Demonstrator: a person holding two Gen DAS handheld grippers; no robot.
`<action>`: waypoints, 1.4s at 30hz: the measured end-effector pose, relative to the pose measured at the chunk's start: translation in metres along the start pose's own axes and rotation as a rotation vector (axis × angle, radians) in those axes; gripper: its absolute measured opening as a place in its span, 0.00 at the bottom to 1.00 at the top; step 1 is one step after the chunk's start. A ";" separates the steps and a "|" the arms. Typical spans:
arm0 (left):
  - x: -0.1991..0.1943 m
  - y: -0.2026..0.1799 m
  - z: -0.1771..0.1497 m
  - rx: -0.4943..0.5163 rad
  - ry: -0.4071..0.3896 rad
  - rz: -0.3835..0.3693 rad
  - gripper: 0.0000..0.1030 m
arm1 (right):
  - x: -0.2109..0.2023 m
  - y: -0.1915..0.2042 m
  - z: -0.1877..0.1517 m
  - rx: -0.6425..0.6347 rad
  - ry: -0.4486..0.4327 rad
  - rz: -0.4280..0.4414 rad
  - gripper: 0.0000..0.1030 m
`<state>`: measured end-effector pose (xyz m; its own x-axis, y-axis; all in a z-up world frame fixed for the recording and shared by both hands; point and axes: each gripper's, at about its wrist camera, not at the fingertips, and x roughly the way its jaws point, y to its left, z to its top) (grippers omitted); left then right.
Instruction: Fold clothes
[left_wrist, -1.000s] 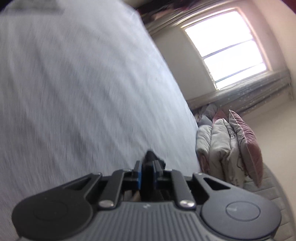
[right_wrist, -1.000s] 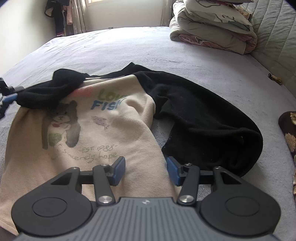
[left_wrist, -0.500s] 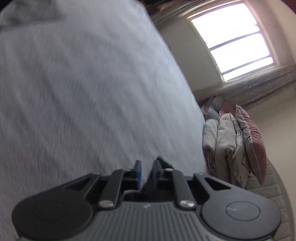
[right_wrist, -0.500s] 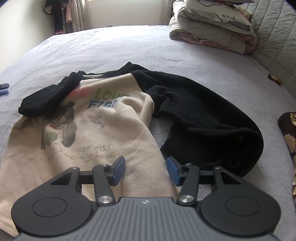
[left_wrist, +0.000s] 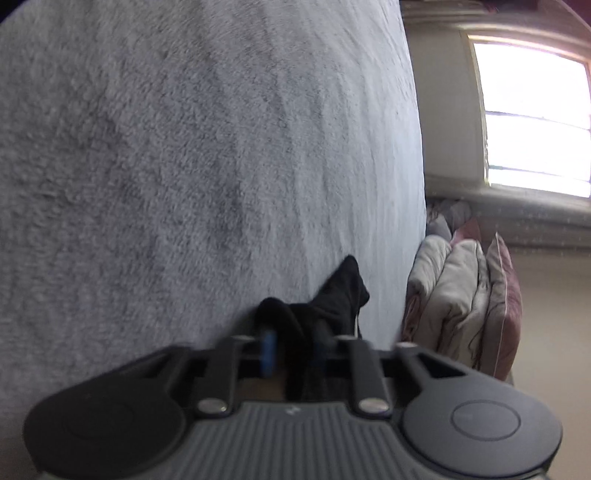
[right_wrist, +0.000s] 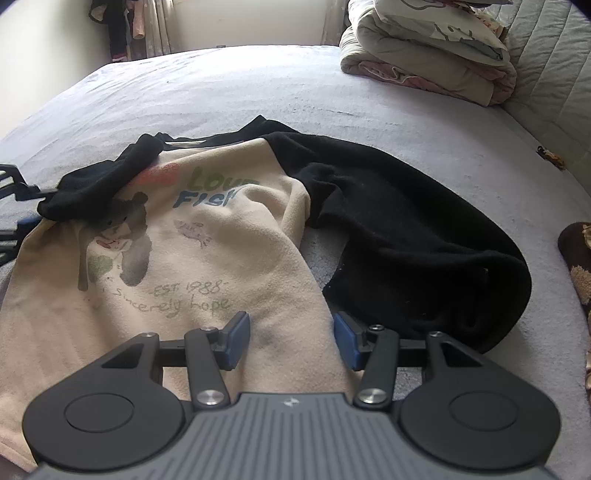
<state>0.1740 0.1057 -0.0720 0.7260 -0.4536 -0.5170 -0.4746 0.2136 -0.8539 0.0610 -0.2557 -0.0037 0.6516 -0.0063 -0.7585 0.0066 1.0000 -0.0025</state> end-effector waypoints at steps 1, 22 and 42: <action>-0.004 -0.006 -0.002 0.038 -0.032 0.003 0.08 | 0.002 0.000 0.000 -0.004 0.004 -0.002 0.53; -0.101 -0.121 0.056 0.600 -0.587 0.118 0.07 | 0.013 -0.006 0.001 0.020 0.026 0.006 0.57; -0.083 -0.047 0.100 0.537 -0.472 0.260 0.42 | 0.017 -0.009 0.001 0.035 0.023 0.014 0.59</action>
<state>0.1856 0.2197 0.0045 0.8169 0.0620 -0.5734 -0.4400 0.7097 -0.5502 0.0722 -0.2643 -0.0157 0.6345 0.0085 -0.7729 0.0240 0.9992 0.0308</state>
